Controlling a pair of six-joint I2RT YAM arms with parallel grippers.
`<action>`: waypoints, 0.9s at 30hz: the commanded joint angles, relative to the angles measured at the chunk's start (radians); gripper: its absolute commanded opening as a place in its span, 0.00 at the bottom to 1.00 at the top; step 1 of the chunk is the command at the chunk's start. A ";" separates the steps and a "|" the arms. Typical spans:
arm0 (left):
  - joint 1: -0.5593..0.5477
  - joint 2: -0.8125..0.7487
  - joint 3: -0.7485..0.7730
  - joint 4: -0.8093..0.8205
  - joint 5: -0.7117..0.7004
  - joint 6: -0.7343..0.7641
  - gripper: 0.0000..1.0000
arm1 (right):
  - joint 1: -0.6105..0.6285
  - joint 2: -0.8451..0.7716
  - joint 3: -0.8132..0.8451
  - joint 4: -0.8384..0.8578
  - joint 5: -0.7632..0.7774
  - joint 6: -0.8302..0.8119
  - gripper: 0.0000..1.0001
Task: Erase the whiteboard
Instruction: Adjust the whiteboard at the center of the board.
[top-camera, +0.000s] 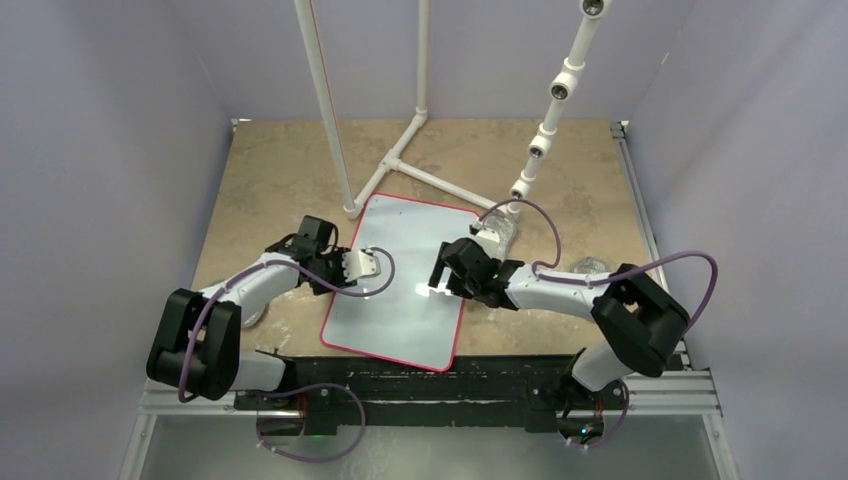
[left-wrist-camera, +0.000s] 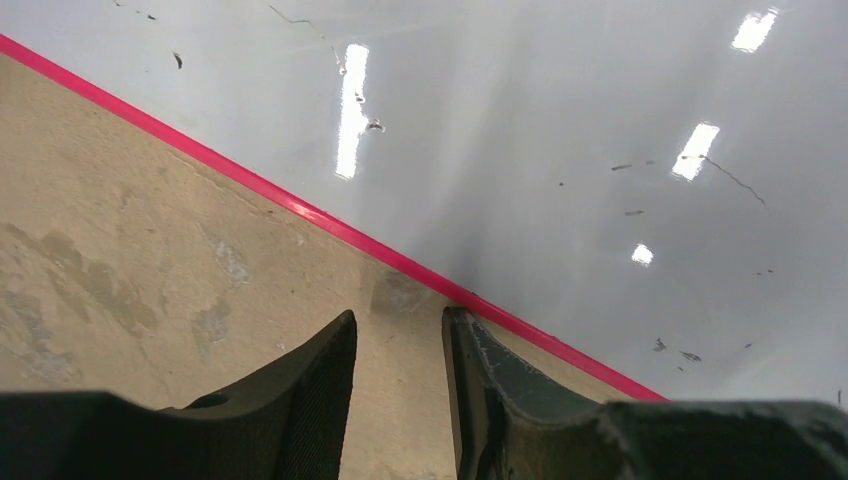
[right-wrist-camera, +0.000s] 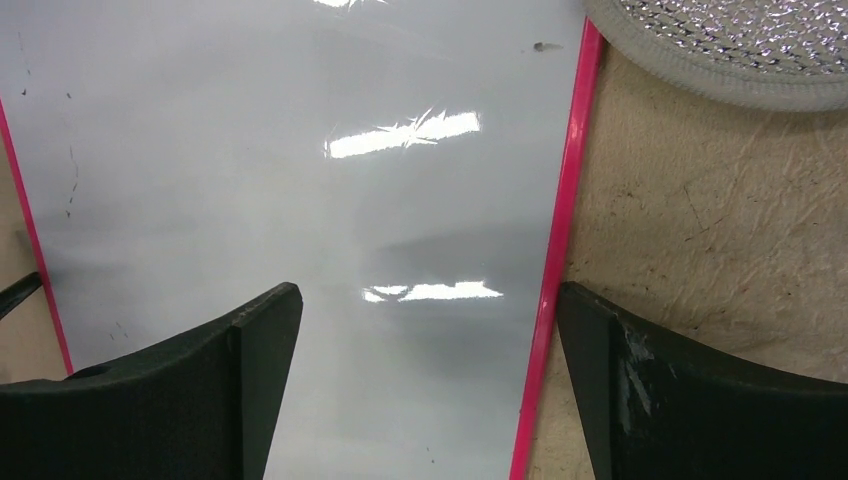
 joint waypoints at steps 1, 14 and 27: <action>-0.062 0.063 -0.069 0.015 0.065 -0.051 0.37 | 0.016 -0.020 0.026 0.031 -0.270 0.081 0.99; -0.084 0.041 -0.086 0.015 0.055 -0.064 0.35 | 0.015 -0.196 0.058 0.021 -0.290 0.115 0.99; -0.061 -0.016 0.089 -0.195 0.178 -0.123 0.33 | -0.015 -0.012 0.265 -0.440 0.402 -0.054 0.99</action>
